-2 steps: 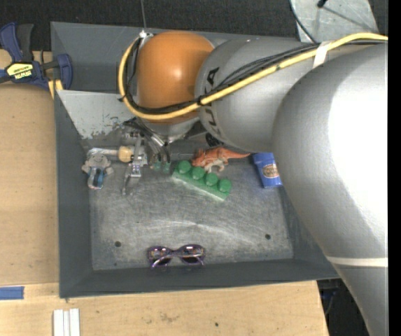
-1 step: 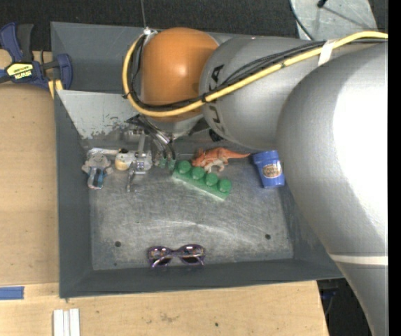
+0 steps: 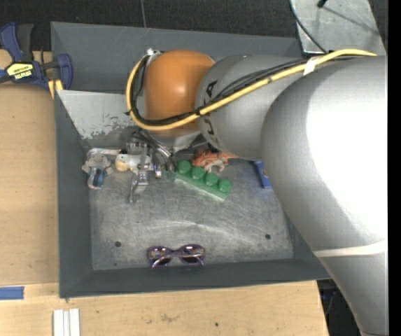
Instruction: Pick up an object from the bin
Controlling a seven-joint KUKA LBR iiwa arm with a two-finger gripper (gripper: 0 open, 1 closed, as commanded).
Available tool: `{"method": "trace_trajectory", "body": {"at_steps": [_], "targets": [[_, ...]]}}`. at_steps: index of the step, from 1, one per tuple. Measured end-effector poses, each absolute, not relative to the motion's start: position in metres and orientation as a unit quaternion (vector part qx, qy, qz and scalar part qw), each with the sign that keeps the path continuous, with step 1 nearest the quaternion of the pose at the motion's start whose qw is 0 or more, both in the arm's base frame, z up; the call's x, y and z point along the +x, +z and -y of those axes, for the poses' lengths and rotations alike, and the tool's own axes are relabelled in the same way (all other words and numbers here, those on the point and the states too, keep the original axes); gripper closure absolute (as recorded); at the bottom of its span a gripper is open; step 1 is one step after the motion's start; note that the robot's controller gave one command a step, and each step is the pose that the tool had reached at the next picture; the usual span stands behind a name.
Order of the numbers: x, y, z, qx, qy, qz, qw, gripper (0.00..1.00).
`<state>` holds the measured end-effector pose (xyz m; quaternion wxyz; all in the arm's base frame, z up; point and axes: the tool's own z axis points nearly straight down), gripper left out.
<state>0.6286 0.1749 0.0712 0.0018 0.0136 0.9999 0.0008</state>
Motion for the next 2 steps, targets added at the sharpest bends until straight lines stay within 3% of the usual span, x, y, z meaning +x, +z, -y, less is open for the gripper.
{"method": "trace_trajectory", "body": {"at_steps": [1,2], "targets": [[0.6281,0.0808,-0.1774,0.014,0.001,-1.0,0.003,1.0],[0.6281,0.0808,-0.1774,0.014,0.001,-1.0,0.003,1.0]]}}
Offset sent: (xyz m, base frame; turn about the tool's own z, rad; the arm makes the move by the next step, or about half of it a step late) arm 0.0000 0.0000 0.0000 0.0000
